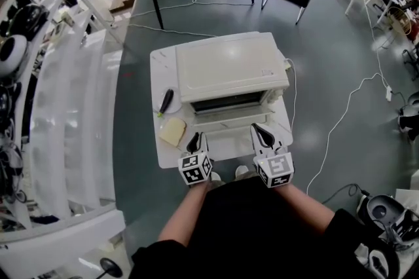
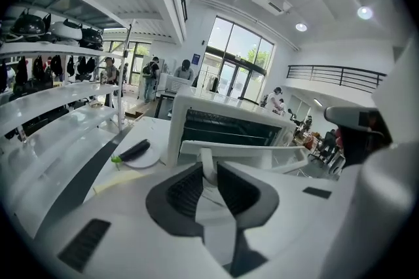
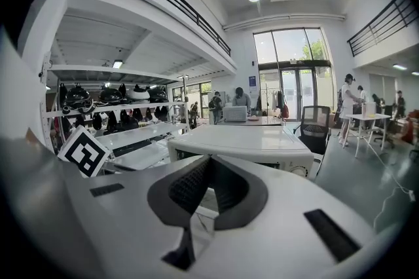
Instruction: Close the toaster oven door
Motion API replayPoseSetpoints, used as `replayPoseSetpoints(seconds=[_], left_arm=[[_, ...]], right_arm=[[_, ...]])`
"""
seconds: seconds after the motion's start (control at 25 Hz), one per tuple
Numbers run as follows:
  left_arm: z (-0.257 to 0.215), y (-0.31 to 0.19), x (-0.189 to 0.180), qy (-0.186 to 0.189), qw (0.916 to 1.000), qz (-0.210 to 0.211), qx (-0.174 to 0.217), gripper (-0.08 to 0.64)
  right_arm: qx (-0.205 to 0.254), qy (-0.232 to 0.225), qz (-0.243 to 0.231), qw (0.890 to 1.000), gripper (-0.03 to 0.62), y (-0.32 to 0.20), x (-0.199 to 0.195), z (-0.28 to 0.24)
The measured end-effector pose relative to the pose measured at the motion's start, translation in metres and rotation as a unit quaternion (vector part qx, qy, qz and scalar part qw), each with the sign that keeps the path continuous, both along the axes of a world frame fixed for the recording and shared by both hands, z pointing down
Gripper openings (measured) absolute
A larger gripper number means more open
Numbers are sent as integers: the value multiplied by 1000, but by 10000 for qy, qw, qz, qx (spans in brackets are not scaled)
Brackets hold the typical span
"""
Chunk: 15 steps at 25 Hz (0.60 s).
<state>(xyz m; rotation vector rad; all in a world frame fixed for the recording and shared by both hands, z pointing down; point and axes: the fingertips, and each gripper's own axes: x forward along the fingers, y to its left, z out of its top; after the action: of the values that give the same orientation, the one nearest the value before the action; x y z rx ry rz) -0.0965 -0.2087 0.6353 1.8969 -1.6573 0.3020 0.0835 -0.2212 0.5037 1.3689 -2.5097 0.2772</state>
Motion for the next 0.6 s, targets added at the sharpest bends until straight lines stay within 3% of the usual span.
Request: replayPoseSetpoints(seconds=[0.6], left_arm=[[-17, -29, -2, 187, 9998, 14, -32, 81]], right_arm=[[-42, 99, 219, 9997, 21, -14, 11, 0]])
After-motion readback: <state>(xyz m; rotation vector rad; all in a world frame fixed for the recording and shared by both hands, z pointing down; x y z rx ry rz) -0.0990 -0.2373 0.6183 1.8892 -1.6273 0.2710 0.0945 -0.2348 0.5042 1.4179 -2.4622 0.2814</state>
